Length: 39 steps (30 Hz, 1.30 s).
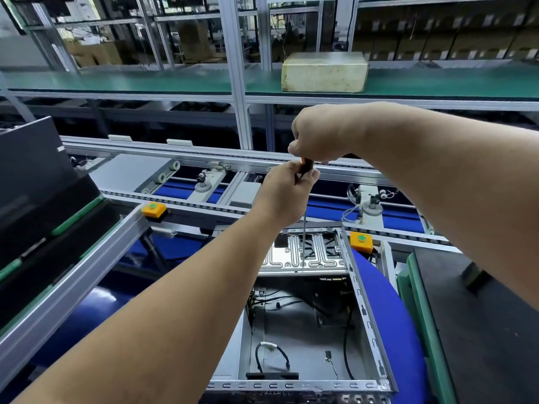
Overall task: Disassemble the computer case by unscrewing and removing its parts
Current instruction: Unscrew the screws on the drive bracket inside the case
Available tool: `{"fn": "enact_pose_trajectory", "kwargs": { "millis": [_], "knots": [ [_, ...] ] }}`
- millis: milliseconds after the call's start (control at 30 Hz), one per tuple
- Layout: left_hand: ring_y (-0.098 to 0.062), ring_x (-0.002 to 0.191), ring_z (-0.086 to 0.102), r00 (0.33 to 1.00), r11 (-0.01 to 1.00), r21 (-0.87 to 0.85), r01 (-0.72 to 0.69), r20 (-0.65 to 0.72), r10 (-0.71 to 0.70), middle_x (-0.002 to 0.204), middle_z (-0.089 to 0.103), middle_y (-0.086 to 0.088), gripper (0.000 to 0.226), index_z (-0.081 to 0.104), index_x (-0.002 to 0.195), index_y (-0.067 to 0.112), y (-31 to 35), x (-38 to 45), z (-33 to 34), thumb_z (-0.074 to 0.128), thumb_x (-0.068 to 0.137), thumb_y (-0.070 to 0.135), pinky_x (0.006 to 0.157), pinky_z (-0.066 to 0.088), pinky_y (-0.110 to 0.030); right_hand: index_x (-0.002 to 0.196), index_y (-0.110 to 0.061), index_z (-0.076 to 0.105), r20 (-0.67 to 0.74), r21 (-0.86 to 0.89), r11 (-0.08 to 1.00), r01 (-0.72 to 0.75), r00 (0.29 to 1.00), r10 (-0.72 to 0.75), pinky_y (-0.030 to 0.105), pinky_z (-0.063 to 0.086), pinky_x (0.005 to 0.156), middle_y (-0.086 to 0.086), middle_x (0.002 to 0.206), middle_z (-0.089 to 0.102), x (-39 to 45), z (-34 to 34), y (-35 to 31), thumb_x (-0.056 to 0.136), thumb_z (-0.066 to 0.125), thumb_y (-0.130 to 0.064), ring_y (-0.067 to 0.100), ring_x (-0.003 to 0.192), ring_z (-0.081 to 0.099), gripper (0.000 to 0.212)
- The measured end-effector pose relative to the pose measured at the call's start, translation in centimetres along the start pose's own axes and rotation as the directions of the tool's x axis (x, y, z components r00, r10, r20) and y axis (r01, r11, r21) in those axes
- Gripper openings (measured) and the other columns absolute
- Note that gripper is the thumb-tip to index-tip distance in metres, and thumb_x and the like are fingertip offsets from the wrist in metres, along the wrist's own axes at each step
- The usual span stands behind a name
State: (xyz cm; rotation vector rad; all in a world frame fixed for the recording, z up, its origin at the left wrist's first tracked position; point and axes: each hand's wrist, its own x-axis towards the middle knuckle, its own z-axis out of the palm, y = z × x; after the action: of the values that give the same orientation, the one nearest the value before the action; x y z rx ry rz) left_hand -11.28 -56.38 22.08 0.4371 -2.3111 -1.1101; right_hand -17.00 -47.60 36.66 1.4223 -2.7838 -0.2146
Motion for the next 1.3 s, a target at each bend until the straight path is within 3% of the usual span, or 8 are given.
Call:
{"fn": "enact_pose_trajectory", "kwargs": {
  "millis": [133, 333, 500, 700, 833, 933, 1033, 1300],
  "knots": [
    [-0.020, 0.074, 0.057, 0.998, 0.997, 0.082, 0.011, -0.058, -0.007, 0.061, 0.048, 0.015, 0.026, 0.069, 0.095, 0.029, 0.2, -0.2, 0.5, 0.053, 0.106, 0.045, 0.061, 0.035, -0.031, 0.065, -0.007, 0.068, -0.023, 0.089, 0.995, -0.036, 0.999, 0.038, 0.029, 0.045, 0.053, 0.002, 0.042, 0.061, 0.4, 0.1, -0.4, 0.105, 0.044, -0.035, 0.023, 0.052, 0.063, 0.054],
    [-0.013, 0.076, 0.054, 0.991, 0.999, 0.018, 0.040, -0.130, -0.037, 0.070, 0.053, 0.017, 0.020, 0.059, 0.087, 0.036, 0.2, -0.6, 0.8, 0.062, 0.101, 0.050, 0.069, 0.038, -0.031, 0.109, -0.009, 0.069, 0.006, -0.073, 0.995, 0.075, 0.997, -0.075, 0.033, 0.040, 0.063, 0.011, 0.106, 0.069, -0.1, -0.1, -0.2, 0.107, 0.046, -0.032, 0.030, 0.094, 0.064, 0.032],
    [-0.009, 0.073, 0.055, 0.984, 0.994, -0.077, 0.075, -0.156, -0.086, 0.073, 0.057, 0.017, 0.023, 0.055, 0.087, 0.036, 0.5, -0.5, 1.0, 0.072, 0.094, 0.049, 0.070, 0.042, -0.031, 0.110, -0.019, 0.067, 0.080, -0.024, 0.988, 0.150, 0.986, -0.148, 0.038, 0.052, 0.074, 0.008, 0.105, 0.071, -0.3, -0.7, -0.3, 0.101, 0.055, -0.023, 0.028, 0.097, 0.068, 0.015],
    [-0.011, 0.066, 0.049, 0.997, 0.994, -0.098, 0.050, -0.054, -0.055, 0.072, 0.052, 0.011, 0.030, 0.059, 0.102, 0.024, -0.6, -1.7, 1.0, 0.072, 0.095, 0.052, 0.064, 0.039, -0.032, 0.101, -0.023, 0.066, 0.109, 0.128, 0.984, 0.120, 0.985, -0.135, 0.031, 0.048, 0.058, 0.008, 0.096, 0.072, 0.1, -0.7, 0.1, 0.095, 0.057, -0.021, 0.025, 0.077, 0.066, 0.012],
    [-0.005, 0.057, 0.045, 0.995, 0.995, 0.004, 0.104, 0.014, -0.104, 0.069, 0.050, 0.013, 0.044, 0.056, 0.126, 0.026, -3.4, -4.0, 0.9, 0.060, 0.097, 0.059, 0.060, 0.040, -0.031, 0.105, -0.012, 0.066, 0.030, 0.091, 0.993, 0.070, 0.997, -0.073, 0.032, 0.043, 0.057, 0.008, 0.090, 0.071, 0.2, 0.1, 0.0, 0.104, 0.046, -0.049, 0.027, 0.079, 0.068, 0.042],
    [-0.006, 0.061, 0.051, 0.978, 0.969, 0.184, 0.165, 0.095, -0.184, 0.071, 0.056, 0.012, 0.029, 0.060, 0.113, 0.031, -7.2, -7.0, 0.9, 0.054, 0.100, 0.056, 0.061, 0.041, -0.032, 0.107, -0.010, 0.065, -0.054, -0.027, 0.997, 0.071, 0.996, -0.072, 0.035, 0.040, 0.062, 0.006, 0.088, 0.064, -0.1, 0.7, 0.0, 0.107, 0.037, -0.052, 0.028, 0.086, 0.063, 0.050],
    [-0.010, 0.068, 0.058, 0.939, 0.904, 0.345, 0.252, 0.138, -0.315, 0.073, 0.058, 0.012, 0.020, 0.059, 0.105, 0.034, -11.2, -10.3, 0.8, 0.053, 0.100, 0.052, 0.059, 0.040, -0.031, 0.108, -0.011, 0.066, -0.072, -0.070, 0.992, 0.106, 0.991, -0.111, 0.034, 0.039, 0.065, 0.007, 0.096, 0.064, -0.2, 0.7, 0.1, 0.107, 0.041, -0.039, 0.030, 0.089, 0.061, 0.037],
    [-0.007, 0.071, 0.062, 0.927, 0.854, 0.433, 0.287, 0.097, -0.361, 0.078, 0.066, 0.013, 0.009, 0.055, 0.095, 0.035, -15.8, -14.9, -0.3, 0.052, 0.103, 0.038, 0.059, 0.045, -0.028, 0.103, -0.027, 0.064, 0.005, 0.130, 0.971, 0.200, 0.979, -0.203, 0.032, 0.044, 0.061, -0.002, 0.096, 0.066, -0.5, -0.2, 1.2, 0.100, 0.057, -0.027, 0.018, 0.082, 0.061, 0.008]
  ]
}}
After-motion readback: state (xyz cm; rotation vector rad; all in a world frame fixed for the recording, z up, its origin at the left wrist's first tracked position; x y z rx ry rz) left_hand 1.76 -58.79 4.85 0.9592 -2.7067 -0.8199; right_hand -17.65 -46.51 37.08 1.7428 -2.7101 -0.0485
